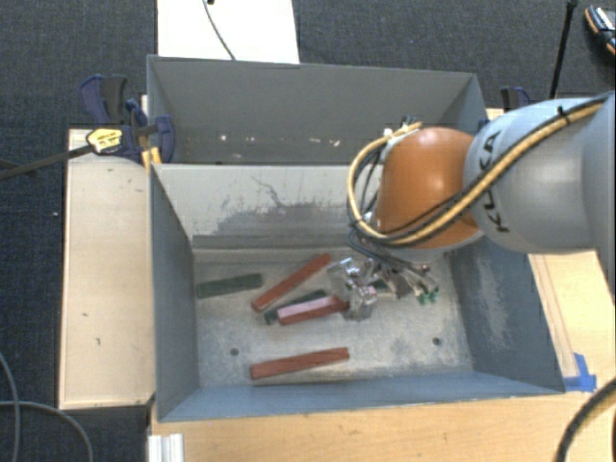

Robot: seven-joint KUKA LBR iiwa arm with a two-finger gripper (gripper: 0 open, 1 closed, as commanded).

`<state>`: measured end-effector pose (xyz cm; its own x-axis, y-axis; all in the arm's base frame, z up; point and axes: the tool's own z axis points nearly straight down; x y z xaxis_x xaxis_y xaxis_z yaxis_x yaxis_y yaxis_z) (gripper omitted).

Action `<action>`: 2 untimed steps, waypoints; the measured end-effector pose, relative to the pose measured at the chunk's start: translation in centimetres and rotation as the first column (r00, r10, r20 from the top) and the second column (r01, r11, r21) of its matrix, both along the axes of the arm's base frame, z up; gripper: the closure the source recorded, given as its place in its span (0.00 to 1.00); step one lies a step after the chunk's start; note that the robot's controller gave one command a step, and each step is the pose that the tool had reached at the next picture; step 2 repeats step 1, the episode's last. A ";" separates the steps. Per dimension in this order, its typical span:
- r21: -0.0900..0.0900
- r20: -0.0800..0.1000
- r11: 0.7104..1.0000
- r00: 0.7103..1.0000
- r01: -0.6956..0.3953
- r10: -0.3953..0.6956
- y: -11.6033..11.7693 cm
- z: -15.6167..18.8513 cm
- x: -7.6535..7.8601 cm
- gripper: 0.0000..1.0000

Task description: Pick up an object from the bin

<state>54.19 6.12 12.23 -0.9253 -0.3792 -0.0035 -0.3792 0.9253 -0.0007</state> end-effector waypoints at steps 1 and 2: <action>0.000 0.000 1.000 1.000 -0.001 0.001 0.0 0.6 0.1 1.00; 0.000 0.000 1.000 1.000 -0.001 0.001 0.0 0.6 0.1 1.00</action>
Offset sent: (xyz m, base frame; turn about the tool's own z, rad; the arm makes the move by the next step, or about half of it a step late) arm -0.0001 0.0001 0.0133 0.0000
